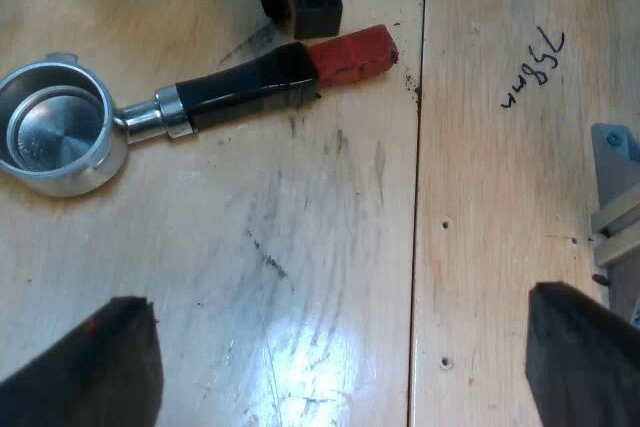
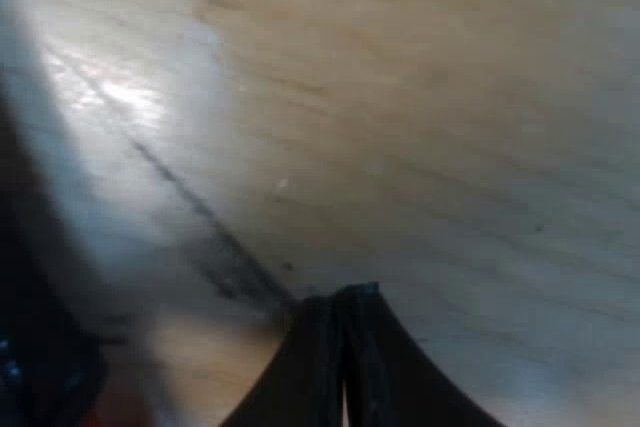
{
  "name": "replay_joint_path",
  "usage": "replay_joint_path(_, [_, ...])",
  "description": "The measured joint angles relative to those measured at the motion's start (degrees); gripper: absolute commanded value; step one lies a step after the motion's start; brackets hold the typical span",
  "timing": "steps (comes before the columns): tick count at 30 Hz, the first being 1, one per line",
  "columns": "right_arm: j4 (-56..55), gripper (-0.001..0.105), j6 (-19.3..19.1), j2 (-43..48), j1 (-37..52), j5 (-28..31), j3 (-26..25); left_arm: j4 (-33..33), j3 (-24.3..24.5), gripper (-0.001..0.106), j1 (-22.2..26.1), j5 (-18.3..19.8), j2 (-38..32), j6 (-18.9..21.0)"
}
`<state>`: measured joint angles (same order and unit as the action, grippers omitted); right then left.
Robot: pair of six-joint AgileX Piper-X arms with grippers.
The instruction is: Put the handle in the coffee machine
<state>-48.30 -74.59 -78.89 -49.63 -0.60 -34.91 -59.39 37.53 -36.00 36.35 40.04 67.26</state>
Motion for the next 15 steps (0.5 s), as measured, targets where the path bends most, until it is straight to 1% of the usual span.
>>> replay_joint_path(3, [1.1, 0.0, 1.4, -0.1, -2.5, 0.0, 0.0, 0.0, 0.0, 0.077, 0.0, 0.0, 0.0, 0.0])
replay_joint_path(4, [2.5, 0.0, 2.9, -0.1, -4.3, -0.6, 0.0, 0.0, 0.0, 0.077, 0.0, 0.0, 0.0, 0.0])
replay_joint_path(5, [3.1, 0.0, 3.1, -0.2, -4.8, -0.9, 0.0, 0.0, 0.0, 0.077, 0.0, 0.0, 0.0, 0.0])
replay_joint_path(8, [7.0, 0.0, 6.7, -0.7, -8.7, -2.5, -0.2, 0.0, 0.0, 0.077, 0.0, -0.1, 0.0, 0.0])
replay_joint_path(9, [7.2, 0.0, 6.9, -0.7, -8.7, -2.6, -0.2, 0.0, 0.0, 0.077, 0.0, -0.1, 0.0, 0.0])
replay_joint_path(11, [10.5, 0.0, 9.3, -1.9, -10.9, -4.0, -0.2, 0.0, 0.0, 0.077, 0.0, -0.2, 0.0, 0.0])
replay_joint_path(14, [12.1, 0.0, 11.1, -2.8, -11.7, -4.6, -0.2, 0.0, 0.0, 0.077, 0.0, -0.4, 0.0, 0.0])
replay_joint_path(15, [12.8, 0.0, 12.6, -3.5, -12.2, -4.9, -0.6, 0.1, 0.0, 0.077, 0.0, -0.4, 0.0, 0.0])
